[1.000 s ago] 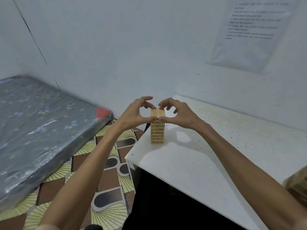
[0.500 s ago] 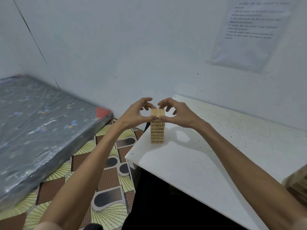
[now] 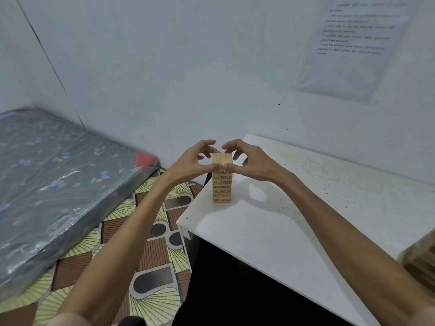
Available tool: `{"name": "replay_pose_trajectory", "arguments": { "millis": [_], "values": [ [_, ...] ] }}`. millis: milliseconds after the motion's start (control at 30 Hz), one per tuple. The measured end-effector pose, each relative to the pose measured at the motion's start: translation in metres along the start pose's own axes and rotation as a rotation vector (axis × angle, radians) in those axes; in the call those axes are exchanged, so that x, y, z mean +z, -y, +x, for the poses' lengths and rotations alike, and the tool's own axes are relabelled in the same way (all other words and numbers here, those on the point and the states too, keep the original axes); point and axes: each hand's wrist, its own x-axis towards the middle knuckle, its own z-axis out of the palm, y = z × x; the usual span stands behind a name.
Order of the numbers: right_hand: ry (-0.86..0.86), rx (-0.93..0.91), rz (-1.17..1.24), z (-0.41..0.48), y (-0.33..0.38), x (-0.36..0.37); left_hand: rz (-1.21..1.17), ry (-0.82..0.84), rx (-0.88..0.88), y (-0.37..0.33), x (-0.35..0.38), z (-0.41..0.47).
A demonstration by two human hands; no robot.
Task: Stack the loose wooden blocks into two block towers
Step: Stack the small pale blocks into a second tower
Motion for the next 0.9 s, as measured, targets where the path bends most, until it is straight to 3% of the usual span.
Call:
{"name": "replay_pose_trajectory", "arguments": {
  "millis": [200,633,900],
  "values": [
    [-0.019,0.018,0.075,-0.013,0.0,-0.001,-0.047,-0.056,0.004,0.009,0.005,-0.013],
    [0.066,0.215,0.037,-0.051,-0.051,0.052,0.053,0.046,-0.148,0.062,0.04,-0.042],
    [0.043,0.241,0.064,-0.049,-0.055,0.07,0.058,0.007,-0.167,0.078,0.058,-0.039]
  ]
}}
